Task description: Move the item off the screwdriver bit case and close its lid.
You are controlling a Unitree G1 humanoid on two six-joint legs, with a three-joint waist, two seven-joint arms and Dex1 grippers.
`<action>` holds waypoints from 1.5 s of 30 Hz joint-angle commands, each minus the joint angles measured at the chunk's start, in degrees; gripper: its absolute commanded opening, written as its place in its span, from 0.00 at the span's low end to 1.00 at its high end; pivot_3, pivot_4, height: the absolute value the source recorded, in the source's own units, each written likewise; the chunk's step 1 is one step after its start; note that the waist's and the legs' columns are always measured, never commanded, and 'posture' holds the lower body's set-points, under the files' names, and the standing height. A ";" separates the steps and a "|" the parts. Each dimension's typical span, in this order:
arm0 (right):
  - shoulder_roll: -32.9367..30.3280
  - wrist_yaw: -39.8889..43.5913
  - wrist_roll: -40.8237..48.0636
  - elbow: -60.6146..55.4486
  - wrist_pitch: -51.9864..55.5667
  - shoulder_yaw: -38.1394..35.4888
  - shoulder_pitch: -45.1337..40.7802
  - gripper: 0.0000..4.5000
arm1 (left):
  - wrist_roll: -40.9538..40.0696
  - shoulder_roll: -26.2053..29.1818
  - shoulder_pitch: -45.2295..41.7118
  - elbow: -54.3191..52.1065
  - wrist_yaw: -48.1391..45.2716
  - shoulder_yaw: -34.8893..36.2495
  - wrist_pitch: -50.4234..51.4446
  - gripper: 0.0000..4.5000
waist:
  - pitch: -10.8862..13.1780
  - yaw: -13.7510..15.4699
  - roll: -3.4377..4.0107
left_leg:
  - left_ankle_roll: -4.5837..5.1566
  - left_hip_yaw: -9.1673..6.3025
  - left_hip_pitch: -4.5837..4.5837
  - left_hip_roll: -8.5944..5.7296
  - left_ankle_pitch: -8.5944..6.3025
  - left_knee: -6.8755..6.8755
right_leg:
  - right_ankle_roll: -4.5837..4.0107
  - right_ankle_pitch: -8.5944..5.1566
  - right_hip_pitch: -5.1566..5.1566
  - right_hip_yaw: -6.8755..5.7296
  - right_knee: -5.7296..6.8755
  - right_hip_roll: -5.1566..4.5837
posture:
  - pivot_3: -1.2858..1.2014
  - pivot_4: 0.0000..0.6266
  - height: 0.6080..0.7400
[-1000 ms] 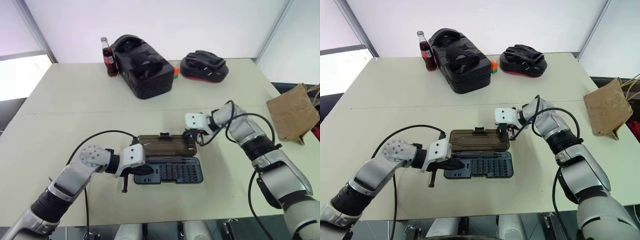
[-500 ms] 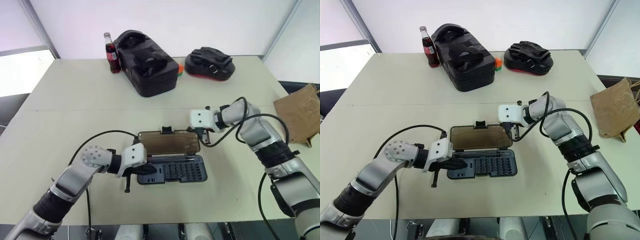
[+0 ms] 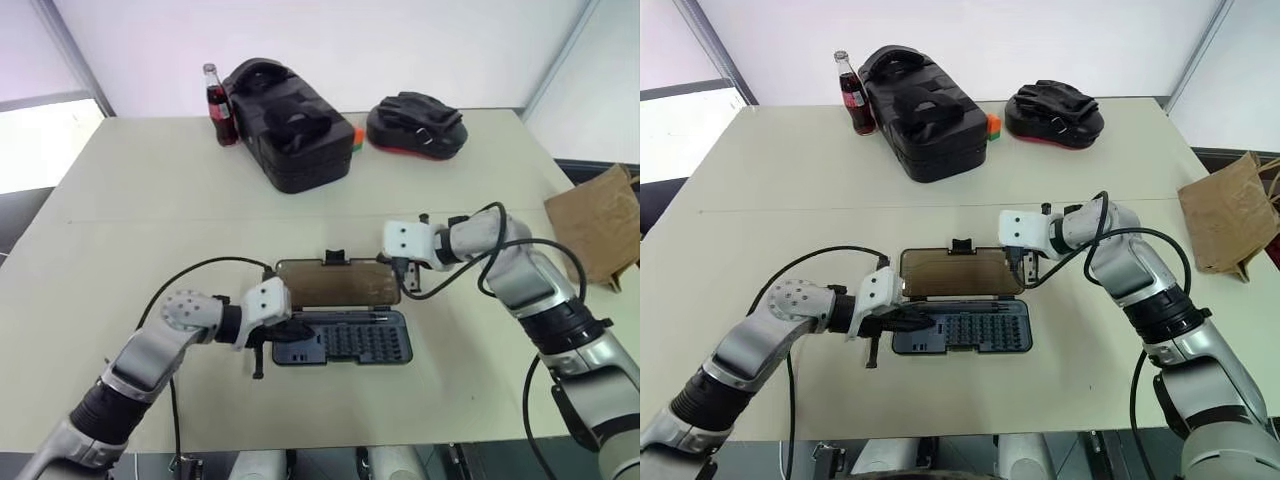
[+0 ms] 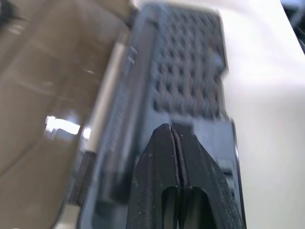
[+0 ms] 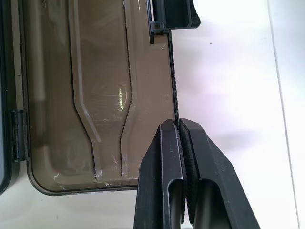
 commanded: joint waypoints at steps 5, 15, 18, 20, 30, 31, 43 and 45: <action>-0.98 -1.55 -0.07 -1.63 -1.10 -1.88 -0.15 0.01 | -13.11 -2.24 -1.85 -4.06 2.54 7.85 11.08 0.00 | 0.01 -0.08 -0.01 | 0.00 0.00 -0.13 0.02 0.00 0.00 | 0.18 0.10 -0.18 -0.01 0.05 0.03 | 0.52 0.24 1.00; -1.95 -2.35 -0.65 -2.67 -2.51 -2.00 0.15 0.01 | -22.84 -8.82 -10.35 8.38 16.35 22.99 17.01 0.00 | 0.02 0.08 -0.02 | -0.09 -0.05 -0.19 -0.01 0.05 0.02 | 0.18 0.10 -0.20 -0.06 0.05 0.02 | 0.52 0.24 1.00; -2.11 -2.53 -0.59 -3.38 -2.36 -2.01 0.26 0.01 | -19.93 -9.86 -14.00 18.63 20.98 26.25 13.74 0.00 | 0.02 -0.07 -0.03 | -0.13 -0.06 -0.19 -0.11 0.07 0.03 | 0.21 0.12 -0.20 -0.10 0.05 0.02 | 0.52 0.24 1.00; -2.24 -2.60 -0.58 -3.74 -2.36 -1.97 0.42 0.01 | -17.10 -9.56 -15.67 25.67 21.56 26.21 10.87 0.00 | 0.02 -0.05 -0.03 | -0.17 -0.05 -0.18 -0.17 0.10 0.02 | 0.22 0.13 -0.21 -0.10 0.05 0.03 | 0.52 0.24 1.00; -2.12 -3.48 -0.70 -5.22 -1.41 -2.04 0.88 0.01 | -5.78 -8.13 -17.79 40.22 8.04 14.38 3.04 0.00 | 0.02 0.11 -0.03 | -0.58 -0.07 -0.61 -0.27 0.33 0.04 | 0.23 0.14 -0.52 -0.12 0.02 -0.01 | 0.52 0.24 1.00; -2.16 -3.51 -0.66 -5.43 -1.26 -2.07 1.00 0.01 | -5.02 -8.00 -17.92 40.41 5.98 12.70 3.13 0.00 | 0.02 0.09 -0.03 | -0.58 -0.07 -0.62 -0.27 0.32 0.04 | 0.23 0.14 -0.53 -0.12 0.02 -0.01 | 0.52 0.24 1.00; -1.47 -4.60 -0.92 -7.14 3.29 -1.95 1.20 0.06 | 2.53 -10.80 -22.84 49.49 -2.81 7.00 -5.20 0.00 | 0.01 0.21 -0.03 | -0.30 -0.10 -0.62 -0.27 0.18 0.11 | 0.23 0.14 -0.51 -0.16 0.11 0.01 | 0.52 0.24 1.00; -1.66 -4.27 -0.69 -8.45 5.36 -1.97 1.44 0.20 | 3.08 -11.04 -23.14 50.24 -3.01 7.19 -5.68 0.00 | 0.01 0.24 -0.03 | -0.29 -0.11 -0.62 -0.27 0.18 0.12 | 0.24 0.14 -0.51 -0.16 0.13 0.00 | 0.52 0.24 1.00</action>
